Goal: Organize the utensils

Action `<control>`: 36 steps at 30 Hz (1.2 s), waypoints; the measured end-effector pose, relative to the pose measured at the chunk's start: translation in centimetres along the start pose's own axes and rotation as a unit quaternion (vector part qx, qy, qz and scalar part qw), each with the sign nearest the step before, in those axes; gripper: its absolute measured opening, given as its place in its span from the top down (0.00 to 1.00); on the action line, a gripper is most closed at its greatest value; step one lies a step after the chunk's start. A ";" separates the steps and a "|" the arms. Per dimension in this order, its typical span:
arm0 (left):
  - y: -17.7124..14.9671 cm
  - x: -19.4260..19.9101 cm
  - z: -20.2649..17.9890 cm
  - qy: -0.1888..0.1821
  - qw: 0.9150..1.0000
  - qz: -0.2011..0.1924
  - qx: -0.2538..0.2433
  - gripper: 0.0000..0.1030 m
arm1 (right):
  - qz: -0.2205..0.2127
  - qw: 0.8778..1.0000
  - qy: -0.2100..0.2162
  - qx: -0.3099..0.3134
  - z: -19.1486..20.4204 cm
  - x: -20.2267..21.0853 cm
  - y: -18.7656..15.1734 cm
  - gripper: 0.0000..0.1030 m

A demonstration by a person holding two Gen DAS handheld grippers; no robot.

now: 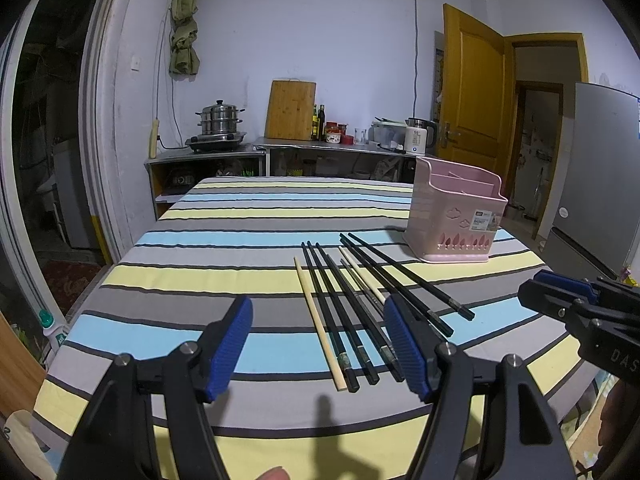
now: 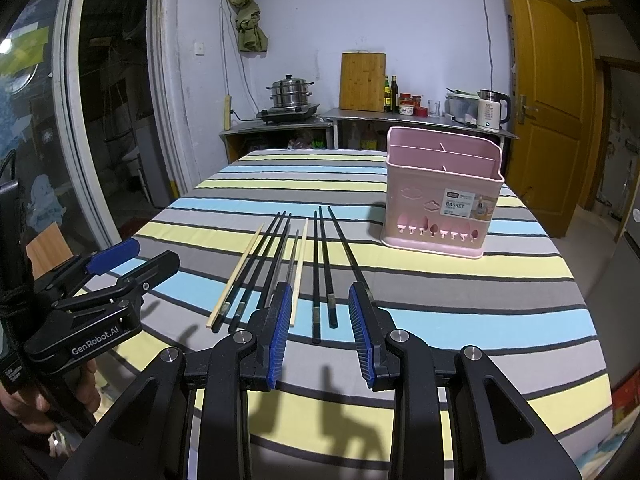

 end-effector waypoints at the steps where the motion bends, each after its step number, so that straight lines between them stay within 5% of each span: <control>1: 0.0 0.0 -0.1 -0.001 1.000 0.000 0.000 0.32 | 0.000 1.000 0.000 0.000 0.0 0.0 0.0 0.70; 21: -0.5 -1.3 1.0 0.005 1.000 0.013 -0.008 0.32 | 0.005 1.000 -0.004 -0.002 -0.4 -0.5 0.1 0.70; 36: 0.1 -8.9 3.8 0.003 0.991 0.126 0.036 0.43 | 0.038 0.999 0.007 -0.003 -1.2 -5.2 1.4 0.70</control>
Point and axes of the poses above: each gripper's, at about its wrist camera, not at the fingertips, and x roughly against the way its jaws point, z to its left, y to its top, the point moved 1 cm from there along -x, roughly the way its jaws point, and after that the axes turned 1 degree about -x, right-handed, at the moved point
